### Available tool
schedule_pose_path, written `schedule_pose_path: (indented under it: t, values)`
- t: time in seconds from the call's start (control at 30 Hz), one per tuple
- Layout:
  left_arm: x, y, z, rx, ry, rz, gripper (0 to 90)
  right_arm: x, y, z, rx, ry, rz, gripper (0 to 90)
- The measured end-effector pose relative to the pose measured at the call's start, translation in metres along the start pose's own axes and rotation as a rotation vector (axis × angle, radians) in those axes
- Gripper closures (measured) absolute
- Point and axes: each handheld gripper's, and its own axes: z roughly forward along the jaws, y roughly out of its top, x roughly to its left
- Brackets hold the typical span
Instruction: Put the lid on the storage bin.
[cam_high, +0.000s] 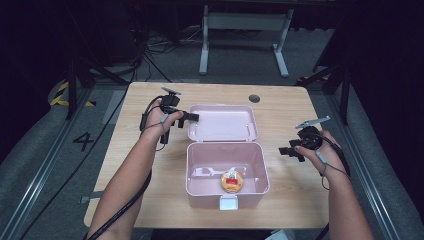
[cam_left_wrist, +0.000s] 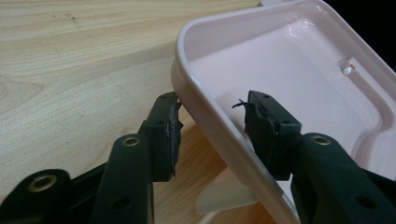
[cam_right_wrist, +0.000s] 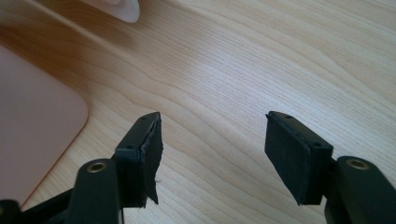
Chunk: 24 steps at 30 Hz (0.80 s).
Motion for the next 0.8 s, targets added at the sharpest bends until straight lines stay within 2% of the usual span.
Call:
schedule_pose_path:
  t: [0.2,0.43,0.53,0.8]
  values:
    - [-0.007,0.003,-0.005,-0.027,0.016,0.013,57.9,0.003,0.001,0.000,-0.008,0.025,-0.001,37.9]
    - [-0.018,0.008,-0.015,-0.065,0.040,0.046,61.0,0.008,0.003,-0.004,-0.017,0.029,-0.011,38.2]
    - [-0.021,0.010,-0.018,-0.069,0.043,0.056,62.1,0.009,0.004,-0.005,-0.019,0.034,-0.011,38.4]
    - [-0.036,0.016,-0.030,-0.127,0.030,0.098,67.4,0.012,0.005,-0.006,-0.023,0.032,-0.019,38.5]
